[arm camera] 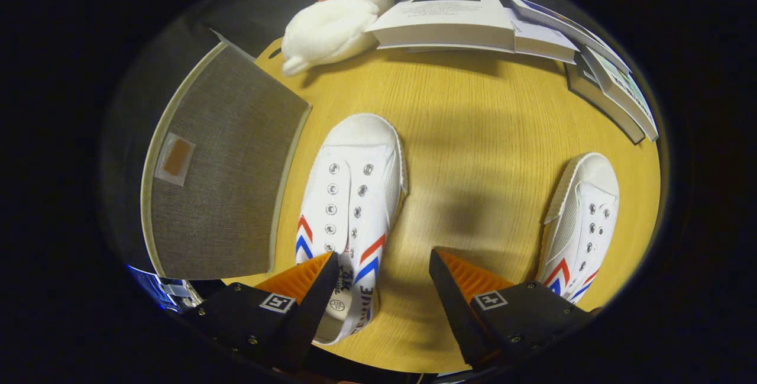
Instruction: Open the storage box then place both shoes into the box .Put the left shoe in first, then the right shoe, with the right side of both shoes facing outward in a uniform manner.
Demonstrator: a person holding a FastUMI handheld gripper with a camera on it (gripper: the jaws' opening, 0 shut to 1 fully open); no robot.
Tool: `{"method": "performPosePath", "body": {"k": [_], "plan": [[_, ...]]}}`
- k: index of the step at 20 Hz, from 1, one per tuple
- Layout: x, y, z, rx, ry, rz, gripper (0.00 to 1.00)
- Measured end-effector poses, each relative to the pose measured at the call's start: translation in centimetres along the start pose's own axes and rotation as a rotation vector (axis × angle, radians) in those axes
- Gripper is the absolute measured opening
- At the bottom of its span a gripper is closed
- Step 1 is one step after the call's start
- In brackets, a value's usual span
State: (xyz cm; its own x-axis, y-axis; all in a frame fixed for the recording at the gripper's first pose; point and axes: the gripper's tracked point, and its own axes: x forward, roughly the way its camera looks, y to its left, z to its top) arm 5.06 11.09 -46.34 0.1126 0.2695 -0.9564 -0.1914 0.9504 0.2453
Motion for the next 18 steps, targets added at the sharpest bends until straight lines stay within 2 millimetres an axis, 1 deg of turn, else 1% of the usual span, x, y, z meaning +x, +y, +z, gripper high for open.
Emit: {"method": "performPosePath", "body": {"k": [1, 2, 3, 4, 5, 6, 7, 8, 9, 10, 13, 15, 18], "plan": [[-0.5, 0.4, 0.3, 0.008, -0.008, 0.01, 0.94], [0.1, 0.6, 0.3, 0.005, -0.01, 0.026, 0.87], [0.4, 1.2, 0.3, 0.0, -0.007, 0.053, 0.82], [0.7, 1.8, 0.2, 0.021, 0.0, 0.074, 0.64], [-0.3, 1.4, 0.5, 0.018, 0.001, 0.063, 0.47], [-0.2, 1.8, 0.3, 0.048, 0.002, 0.066, 0.29], [-0.5, 1.4, 0.4, 0.066, -0.001, 0.068, 0.12], [0.5, 1.6, 0.1, 0.071, 0.007, 0.073, 0.04], [-0.2, 1.4, 0.2, 0.07, 0.014, 0.067, 0.04], [-0.3, 1.5, 0.2, 0.074, 0.024, 0.062, 0.03], [-1.4, 2.2, 0.1, 0.129, 0.047, 0.088, 0.03], [-2.8, 2.5, 0.4, 0.15, 0.045, 0.101, 0.03], [-5.5, 2.9, 0.8, 0.161, 0.04, 0.093, 0.03]]}}
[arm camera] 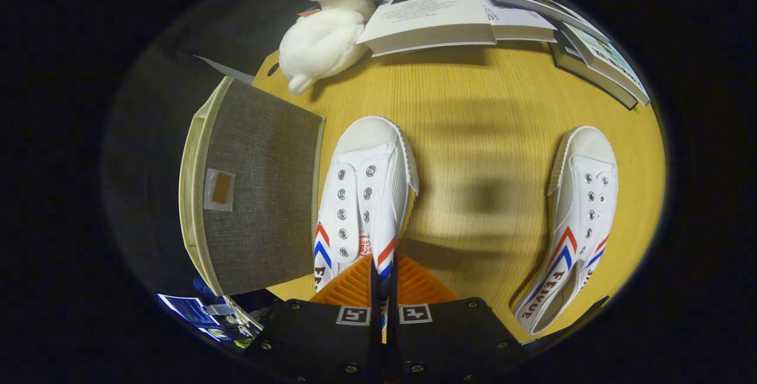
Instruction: Open the storage box then place both shoes into the box .Put the left shoe in first, then the right shoe, with the right side of both shoes facing outward in a uniform manner.
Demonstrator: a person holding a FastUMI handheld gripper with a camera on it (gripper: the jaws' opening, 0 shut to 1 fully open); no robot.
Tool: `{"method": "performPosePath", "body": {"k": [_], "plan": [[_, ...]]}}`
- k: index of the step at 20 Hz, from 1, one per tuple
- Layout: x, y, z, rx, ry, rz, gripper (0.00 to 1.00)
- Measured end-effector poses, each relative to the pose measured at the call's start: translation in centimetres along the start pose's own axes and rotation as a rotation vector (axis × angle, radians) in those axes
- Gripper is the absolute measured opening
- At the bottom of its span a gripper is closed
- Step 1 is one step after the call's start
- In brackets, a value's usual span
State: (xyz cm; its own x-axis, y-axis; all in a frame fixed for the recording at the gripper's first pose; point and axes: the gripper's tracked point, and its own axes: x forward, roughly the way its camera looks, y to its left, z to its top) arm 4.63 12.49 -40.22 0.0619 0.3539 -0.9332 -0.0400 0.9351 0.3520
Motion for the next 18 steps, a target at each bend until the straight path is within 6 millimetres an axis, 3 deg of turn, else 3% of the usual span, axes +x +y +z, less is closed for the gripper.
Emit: {"method": "performPosePath", "body": {"k": [6, 11, 15, 18], "plan": [[-6.0, 3.2, 1.2, -0.036, -0.04, 0.008, 0.03], [-10.0, 7.5, 2.6, -0.098, -0.073, 0.031, 0.03], [-11.4, 11.4, 3.8, -0.151, -0.085, 0.069, 0.03], [-11.4, 13.9, 4.4, -0.197, -0.08, 0.079, 0.03]]}}
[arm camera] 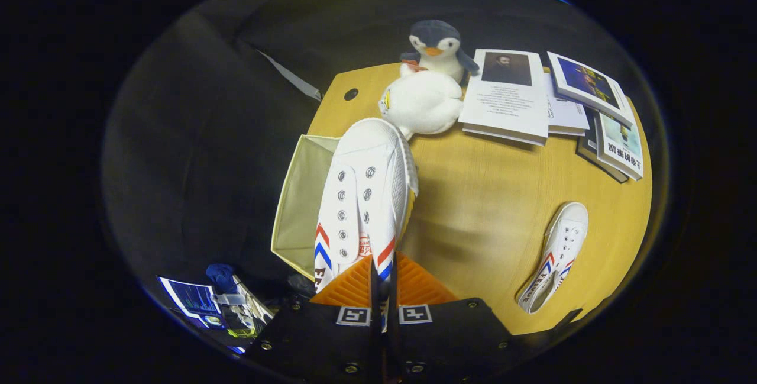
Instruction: Open the storage box then place both shoes into the box .Put the left shoe in first, then the right shoe, with the right side of both shoes facing outward in a uniform manner.
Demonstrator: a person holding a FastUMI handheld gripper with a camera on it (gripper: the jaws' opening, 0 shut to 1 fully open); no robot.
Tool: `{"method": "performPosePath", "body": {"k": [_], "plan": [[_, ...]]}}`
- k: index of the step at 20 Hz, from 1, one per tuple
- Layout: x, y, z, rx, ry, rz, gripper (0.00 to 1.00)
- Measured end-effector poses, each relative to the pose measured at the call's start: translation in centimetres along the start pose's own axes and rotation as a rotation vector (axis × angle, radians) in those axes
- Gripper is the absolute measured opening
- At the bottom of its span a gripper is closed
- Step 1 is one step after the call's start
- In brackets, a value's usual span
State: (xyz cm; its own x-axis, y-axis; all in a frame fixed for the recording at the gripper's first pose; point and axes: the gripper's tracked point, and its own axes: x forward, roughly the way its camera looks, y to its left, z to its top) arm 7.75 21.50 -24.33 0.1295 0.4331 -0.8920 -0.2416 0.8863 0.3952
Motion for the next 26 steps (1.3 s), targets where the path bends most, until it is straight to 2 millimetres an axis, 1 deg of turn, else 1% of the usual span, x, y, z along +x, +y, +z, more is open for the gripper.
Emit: {"method": "performPosePath", "body": {"k": [2, 6, 11, 15, 18, 22, 26], "plan": [[0.6, 1.5, 0.4, -0.025, 0.01, 0.008, 0.03], [2.6, 4.5, 1.4, -0.068, 0.031, 0.017, 0.03], [5.8, 7.8, 1.8, -0.094, 0.077, 0.024, 0.03], [8.6, 9.8, 1.8, -0.118, 0.116, 0.008, 0.03], [10.5, 10.6, 1.7, -0.109, 0.146, -0.01, 0.03], [12.7, 10.8, 1.5, -0.088, 0.168, -0.048, 0.03], [14.3, 11.0, 1.4, -0.094, 0.179, -0.074, 0.03]]}}
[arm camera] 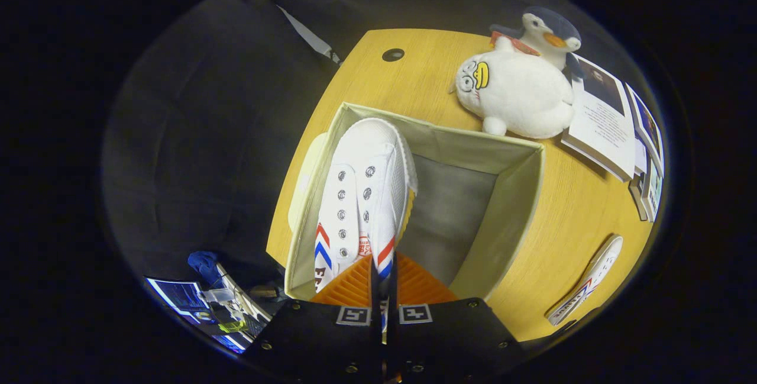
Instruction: Open the storage box then place both shoes into the box .Put the left shoe in first, then the right shoe, with the right side of both shoes facing outward in a uniform manner.
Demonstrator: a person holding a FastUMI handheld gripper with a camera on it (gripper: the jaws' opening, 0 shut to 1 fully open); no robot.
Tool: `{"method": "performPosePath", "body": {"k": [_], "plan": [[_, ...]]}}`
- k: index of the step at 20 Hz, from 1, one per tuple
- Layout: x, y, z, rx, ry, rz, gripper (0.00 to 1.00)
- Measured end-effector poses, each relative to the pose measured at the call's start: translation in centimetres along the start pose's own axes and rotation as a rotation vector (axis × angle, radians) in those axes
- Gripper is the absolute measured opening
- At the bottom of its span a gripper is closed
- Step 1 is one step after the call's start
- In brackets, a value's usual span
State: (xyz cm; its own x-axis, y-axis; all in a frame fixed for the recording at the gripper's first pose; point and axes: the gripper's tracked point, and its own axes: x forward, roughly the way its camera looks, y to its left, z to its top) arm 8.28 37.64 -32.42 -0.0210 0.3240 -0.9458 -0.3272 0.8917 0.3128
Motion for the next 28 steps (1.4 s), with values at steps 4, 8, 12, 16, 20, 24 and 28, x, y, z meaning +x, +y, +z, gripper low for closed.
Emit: {"method": "performPosePath", "body": {"k": [4, 8, 12, 16, 20, 24, 28], "plan": [[0.7, 0.9, 1.2, -0.002, -0.023, 0.035, 0.18], [-1.1, 0.2, 2.6, -0.064, -0.08, 0.019, 0.84], [-4.0, -0.3, 2.4, -0.072, -0.119, 0.023, 0.85], [-6.7, -1.8, 2.2, -0.052, -0.157, 0.036, 0.86], [-9.5, -3.1, 0.1, -0.029, -0.195, 0.049, 0.86], [-11.5, -6.5, -1.6, 0.021, -0.222, 0.043, 0.85], [-13.0, -10.5, -2.9, 0.074, -0.246, 0.031, 0.86]]}}
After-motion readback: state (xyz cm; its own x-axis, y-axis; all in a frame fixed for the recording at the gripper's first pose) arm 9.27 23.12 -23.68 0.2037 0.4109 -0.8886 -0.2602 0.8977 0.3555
